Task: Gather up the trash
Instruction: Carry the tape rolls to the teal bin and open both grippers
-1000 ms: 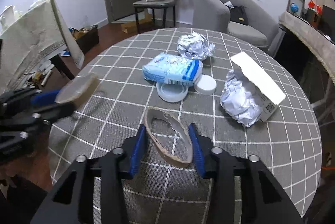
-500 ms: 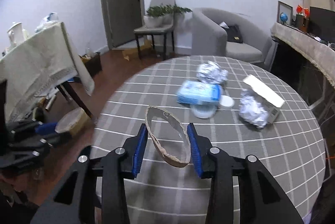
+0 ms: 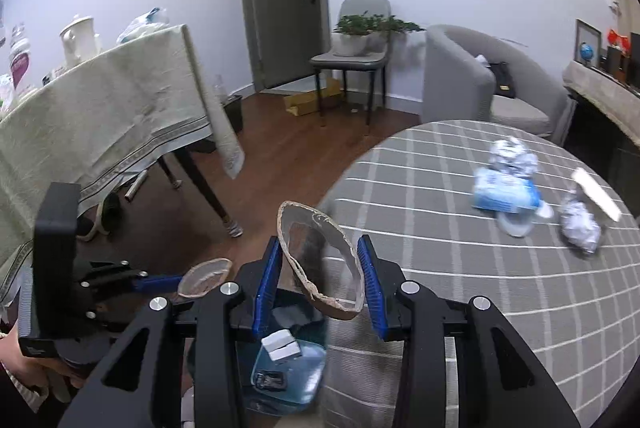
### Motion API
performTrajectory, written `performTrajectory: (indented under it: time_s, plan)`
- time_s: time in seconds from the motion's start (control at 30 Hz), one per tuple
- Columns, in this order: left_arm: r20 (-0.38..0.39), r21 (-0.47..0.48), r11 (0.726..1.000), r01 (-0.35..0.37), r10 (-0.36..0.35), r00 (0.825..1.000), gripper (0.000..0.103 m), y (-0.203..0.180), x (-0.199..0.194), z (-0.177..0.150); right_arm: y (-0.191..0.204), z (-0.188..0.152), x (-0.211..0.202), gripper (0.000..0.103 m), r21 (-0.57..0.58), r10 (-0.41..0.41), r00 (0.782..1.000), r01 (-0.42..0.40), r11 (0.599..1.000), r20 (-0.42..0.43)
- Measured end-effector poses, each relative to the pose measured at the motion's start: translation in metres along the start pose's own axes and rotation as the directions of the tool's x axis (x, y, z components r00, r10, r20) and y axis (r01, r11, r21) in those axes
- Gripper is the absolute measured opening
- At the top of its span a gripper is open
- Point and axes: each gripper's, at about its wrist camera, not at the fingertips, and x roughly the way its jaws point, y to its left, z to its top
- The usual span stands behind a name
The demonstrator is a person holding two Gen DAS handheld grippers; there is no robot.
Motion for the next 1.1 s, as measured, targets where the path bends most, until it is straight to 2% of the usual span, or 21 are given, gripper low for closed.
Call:
performTrajectory:
  time_s: [0.03, 0.07, 0.13, 0.27, 0.43, 0.6, 0.63, 0.77, 0.9, 1.1]
  plan:
    - [-0.001, -0.003, 1.0, -0.001, 0.001, 1.0, 0.037, 0.003, 0.0, 0.0, 0.005, 0.001, 0.004, 0.039, -0.005, 0.007, 1.0, -0.007, 1.0, -0.004]
    - [-0.006, -0.008, 1.0, -0.002, 0.002, 1.0, 0.046, 0.007, 0.001, -0.001, 0.012, 0.002, 0.01, 0.039, -0.013, 0.017, 1.0, -0.017, 1.0, -0.014]
    - [-0.011, -0.023, 1.0, -0.008, 0.008, 1.0, 0.053, 0.015, 0.001, -0.002, 0.022, 0.003, 0.02, 0.039, -0.021, 0.03, 0.999, -0.031, 0.999, -0.031]
    - [0.002, -0.058, 0.998, -0.025, 0.025, 1.0, 0.054, 0.031, -0.007, -0.004, 0.041, 0.003, 0.037, 0.039, -0.043, 0.045, 0.997, -0.048, 0.998, -0.066]
    - [0.066, -0.113, 0.993, -0.018, 0.026, 0.997, 0.06, 0.051, -0.026, -0.001, 0.056, -0.004, 0.061, 0.039, -0.055, 0.056, 0.99, -0.063, 0.996, -0.129]
    - [0.127, -0.137, 0.99, -0.026, 0.043, 0.991, 0.069, 0.063, -0.042, -0.001, 0.07, -0.015, 0.087, 0.039, -0.043, 0.081, 0.975, -0.091, 0.995, -0.205]
    - [0.135, -0.142, 0.989, -0.031, 0.05, 0.99, 0.073, 0.065, -0.045, 0.0, 0.072, -0.017, 0.09, 0.039, -0.047, 0.08, 0.973, -0.092, 0.995, -0.215]
    - [0.172, -0.145, 0.987, -0.066, 0.091, 0.981, 0.074, 0.07, -0.057, 0.001, 0.081, -0.03, 0.107, 0.039, -0.055, 0.073, 0.96, -0.091, 0.994, -0.269]
    - [0.189, -0.145, 0.987, -0.068, 0.096, 0.977, 0.074, 0.077, -0.064, 0.002, 0.083, -0.044, 0.125, 0.04, -0.043, 0.077, 0.941, -0.096, 0.994, -0.329]
    - [0.209, -0.143, 0.988, -0.062, 0.091, 0.974, 0.066, 0.079, -0.072, 0.003, 0.088, -0.062, 0.147, 0.04, -0.061, 0.059, 0.916, -0.09, 0.994, -0.396]
